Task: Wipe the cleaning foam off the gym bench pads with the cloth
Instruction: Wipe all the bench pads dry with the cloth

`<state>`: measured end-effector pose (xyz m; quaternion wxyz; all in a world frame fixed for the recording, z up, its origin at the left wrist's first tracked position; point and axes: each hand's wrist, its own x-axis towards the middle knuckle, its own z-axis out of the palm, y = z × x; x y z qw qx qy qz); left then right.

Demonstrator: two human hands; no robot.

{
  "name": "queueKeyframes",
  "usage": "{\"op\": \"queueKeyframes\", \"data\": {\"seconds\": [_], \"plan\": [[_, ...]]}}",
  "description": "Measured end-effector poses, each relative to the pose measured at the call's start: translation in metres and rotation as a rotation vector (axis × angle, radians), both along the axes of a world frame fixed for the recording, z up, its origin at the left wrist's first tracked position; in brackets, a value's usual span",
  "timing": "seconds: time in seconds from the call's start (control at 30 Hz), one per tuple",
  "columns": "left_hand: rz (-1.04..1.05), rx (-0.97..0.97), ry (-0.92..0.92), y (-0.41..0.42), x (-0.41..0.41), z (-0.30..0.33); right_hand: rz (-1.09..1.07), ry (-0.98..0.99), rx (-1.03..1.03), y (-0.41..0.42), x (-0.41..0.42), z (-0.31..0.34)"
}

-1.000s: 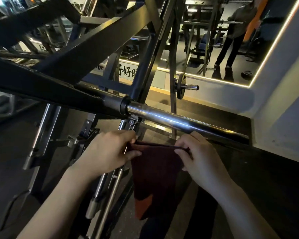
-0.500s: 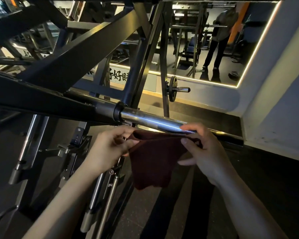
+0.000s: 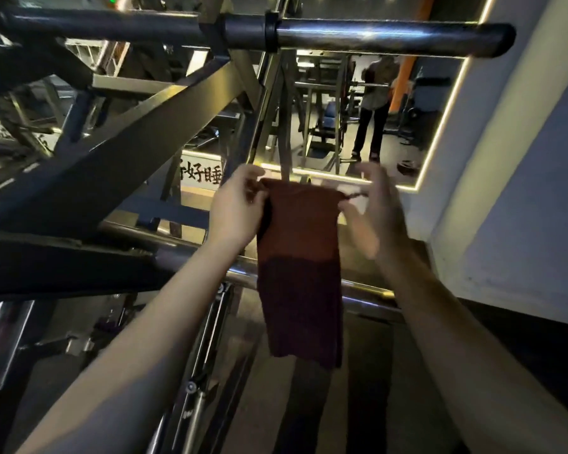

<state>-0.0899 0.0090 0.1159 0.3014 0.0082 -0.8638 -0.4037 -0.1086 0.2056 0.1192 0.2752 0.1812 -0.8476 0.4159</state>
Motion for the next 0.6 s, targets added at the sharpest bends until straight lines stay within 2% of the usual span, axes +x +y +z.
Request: {"op": "queueKeyframes", "data": {"seconds": [0.07,0.13,0.17,0.23,0.37,0.5,0.6], "plan": [[0.032,-0.171,-0.077,0.001,0.001,-0.033,0.072,-0.138,0.313,0.002,0.001,-0.036],[-0.101,-0.312,-0.034,-0.002,0.016,-0.064,0.178,-0.235,0.665,0.004,0.017,-0.07],[-0.164,-0.44,-0.031,-0.003,0.025,-0.078,0.174,-0.23,0.777,0.005,0.024,-0.083],[-0.247,-0.657,-0.081,-0.009,0.031,-0.1,0.105,-0.165,0.828,0.005,0.029,-0.096],[-0.286,-0.845,-0.14,-0.019,0.017,-0.109,0.065,-0.024,0.792,0.001,0.027,-0.097],[-0.341,-1.003,-0.392,-0.013,-0.003,-0.085,0.052,-0.17,0.814,-0.002,0.026,-0.09],[-0.415,-1.059,-0.511,-0.009,-0.014,-0.07,0.161,-0.315,0.798,0.005,0.016,-0.08]]}}
